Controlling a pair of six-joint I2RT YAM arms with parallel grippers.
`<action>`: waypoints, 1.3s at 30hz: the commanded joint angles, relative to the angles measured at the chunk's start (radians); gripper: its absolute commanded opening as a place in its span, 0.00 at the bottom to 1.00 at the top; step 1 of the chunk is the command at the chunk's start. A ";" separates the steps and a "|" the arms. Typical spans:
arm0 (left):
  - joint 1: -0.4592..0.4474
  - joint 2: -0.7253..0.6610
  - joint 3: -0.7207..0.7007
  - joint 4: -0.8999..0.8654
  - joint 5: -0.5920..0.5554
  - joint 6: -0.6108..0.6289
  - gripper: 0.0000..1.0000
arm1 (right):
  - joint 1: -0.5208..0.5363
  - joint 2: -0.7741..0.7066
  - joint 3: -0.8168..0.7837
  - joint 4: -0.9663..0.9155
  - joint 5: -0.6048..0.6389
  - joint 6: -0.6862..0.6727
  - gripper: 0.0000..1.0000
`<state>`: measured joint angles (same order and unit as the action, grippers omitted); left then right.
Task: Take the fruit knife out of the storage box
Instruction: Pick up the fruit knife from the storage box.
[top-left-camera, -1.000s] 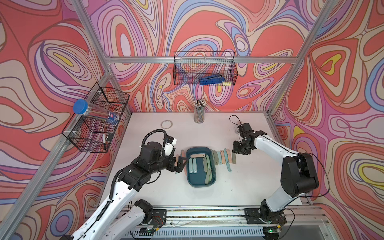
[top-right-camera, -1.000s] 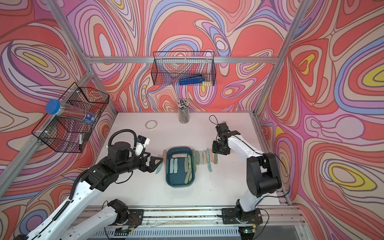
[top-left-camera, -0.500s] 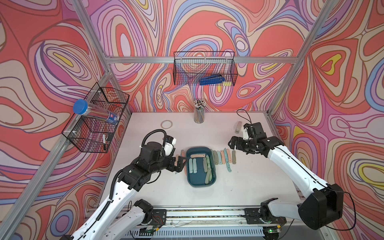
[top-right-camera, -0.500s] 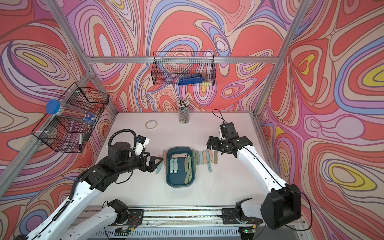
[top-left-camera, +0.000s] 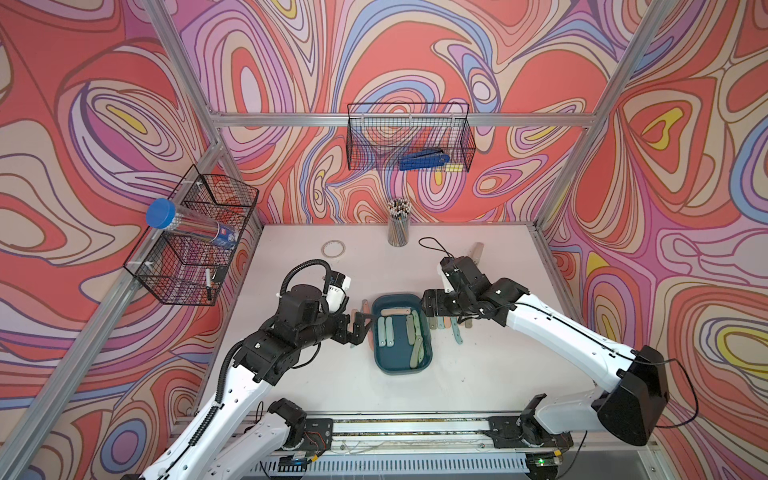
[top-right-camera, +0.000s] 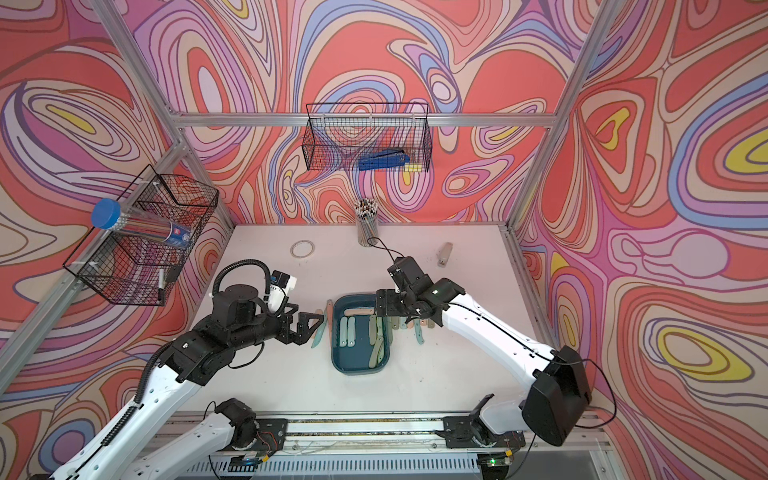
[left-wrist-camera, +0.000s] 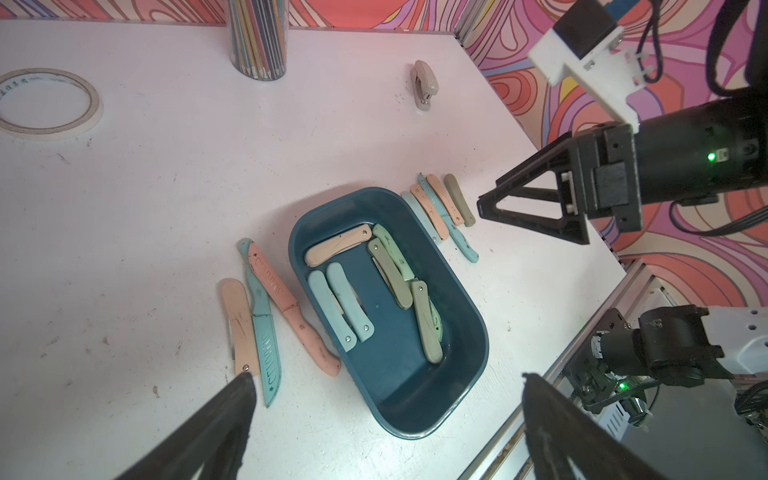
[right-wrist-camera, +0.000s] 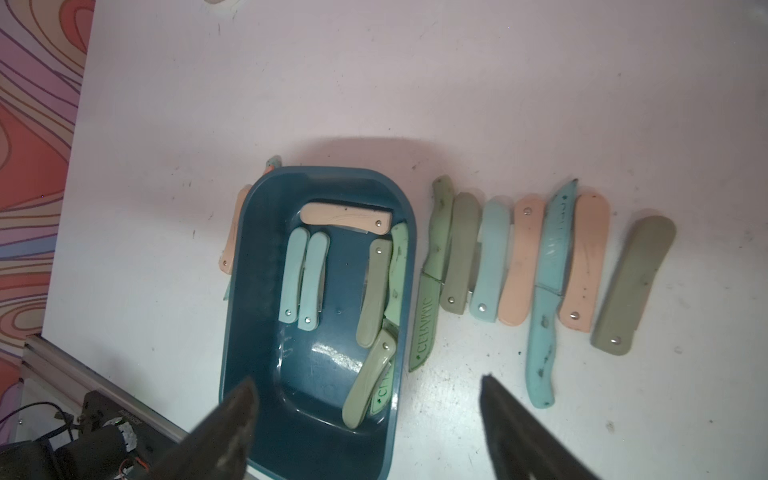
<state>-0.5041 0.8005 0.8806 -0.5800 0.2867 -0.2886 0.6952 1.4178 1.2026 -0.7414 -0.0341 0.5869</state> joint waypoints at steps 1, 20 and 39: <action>-0.004 -0.004 0.000 0.007 -0.013 0.006 1.00 | 0.049 0.094 0.072 -0.029 0.019 0.056 0.69; -0.004 0.002 0.003 0.003 -0.009 0.009 1.00 | 0.213 0.599 0.349 -0.107 0.061 0.103 0.54; -0.004 -0.005 0.000 0.006 -0.007 0.008 1.00 | 0.206 0.761 0.444 -0.152 0.129 0.105 0.47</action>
<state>-0.5041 0.8009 0.8806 -0.5800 0.2798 -0.2886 0.9081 2.1452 1.6226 -0.8768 0.0639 0.6876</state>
